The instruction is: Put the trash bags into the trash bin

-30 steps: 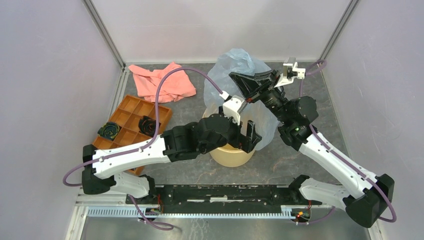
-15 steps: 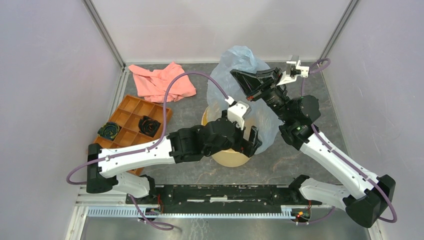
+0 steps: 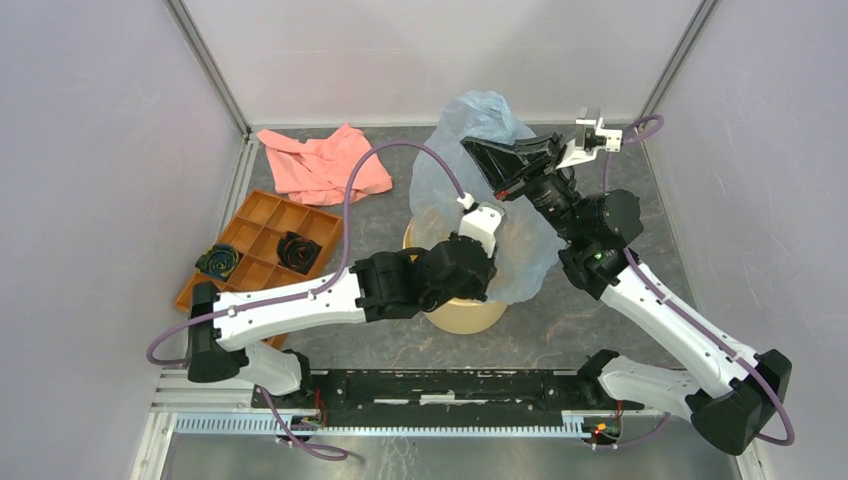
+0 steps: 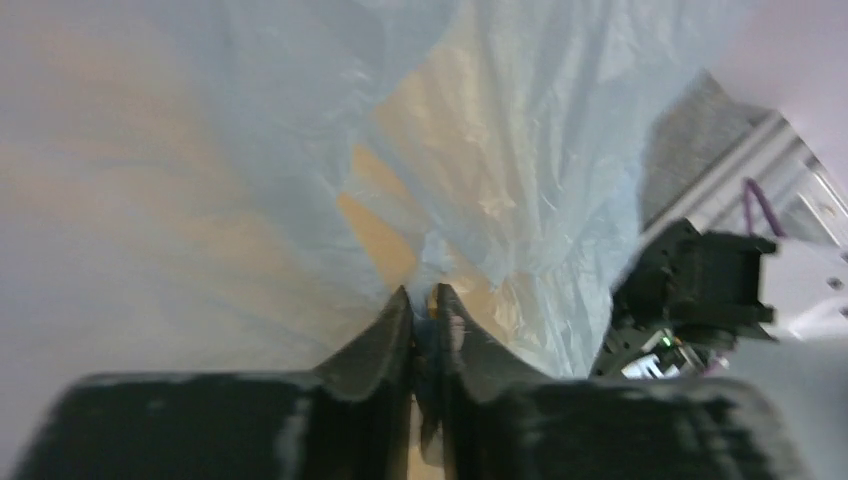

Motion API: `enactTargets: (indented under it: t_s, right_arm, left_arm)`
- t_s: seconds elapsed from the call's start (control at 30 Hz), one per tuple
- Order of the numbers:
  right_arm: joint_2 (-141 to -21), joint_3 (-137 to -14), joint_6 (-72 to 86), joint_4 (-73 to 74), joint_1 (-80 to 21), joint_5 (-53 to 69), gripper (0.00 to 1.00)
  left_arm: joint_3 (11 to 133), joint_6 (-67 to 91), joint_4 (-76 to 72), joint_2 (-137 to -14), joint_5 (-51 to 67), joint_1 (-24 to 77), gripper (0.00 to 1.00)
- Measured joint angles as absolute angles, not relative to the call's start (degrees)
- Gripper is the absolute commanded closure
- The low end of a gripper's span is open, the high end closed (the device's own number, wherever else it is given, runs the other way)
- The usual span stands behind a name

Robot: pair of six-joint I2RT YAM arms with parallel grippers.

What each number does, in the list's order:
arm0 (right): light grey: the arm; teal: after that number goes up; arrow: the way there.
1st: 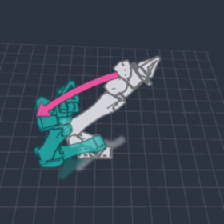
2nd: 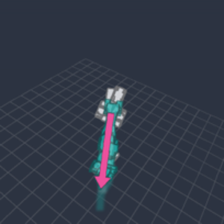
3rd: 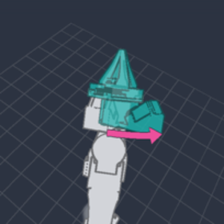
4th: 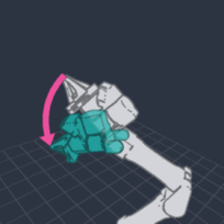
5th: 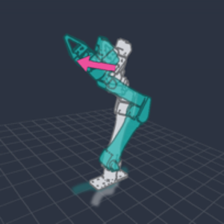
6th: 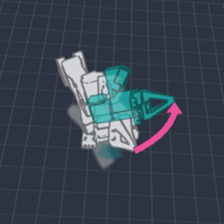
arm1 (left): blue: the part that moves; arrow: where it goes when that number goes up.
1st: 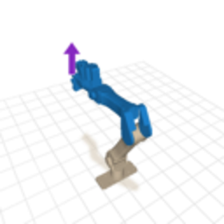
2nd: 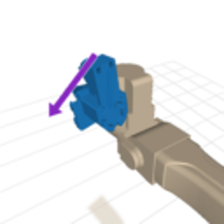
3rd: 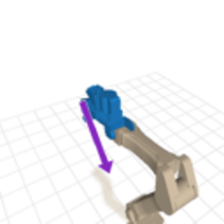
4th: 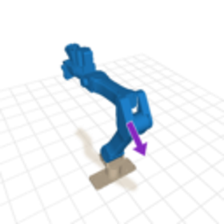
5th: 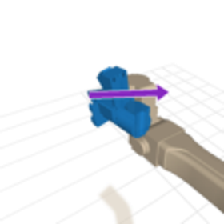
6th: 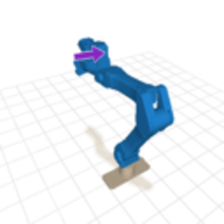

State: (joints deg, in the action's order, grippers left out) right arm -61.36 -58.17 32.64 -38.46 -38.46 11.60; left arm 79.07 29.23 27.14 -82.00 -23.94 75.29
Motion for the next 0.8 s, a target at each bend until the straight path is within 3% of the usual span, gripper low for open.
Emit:
enactTargets:
  t_s: [0.07, 0.47, 0.5, 0.73, 0.8]
  right_arm:
    - [-61.43, -58.76, 32.99, -38.41, -38.46, 11.60, 0.99]
    - [-61.32, -56.27, 37.28, -41.32, -38.46, 13.04, 0.99]
    - [-60.88, -54.63, 37.45, -41.34, -38.46, 13.30, 0.99]
    - [-57.67, -45.15, 36.69, -37.47, -38.46, 18.72, 0.99]
    - [-56.51, -44.03, 35.16, -33.58, -38.46, 21.06, 0.99]
  left_arm:
    - [79.07, 29.78, 29.26, -81.91, -27.31, 74.74, 0.97]
    - [74.11, 35.05, 34.70, -77.01, -38.48, 68.47, 0.96]
    - [73.36, 35.18, 34.70, -76.95, -38.41, 68.45, 0.91]
    - [67.24, 33.34, 32.27, -71.42, -29.17, 68.36, 0.27]
    - [66.92, 32.51, 31.27, -68.03, -25.04, 68.36, 0.18]
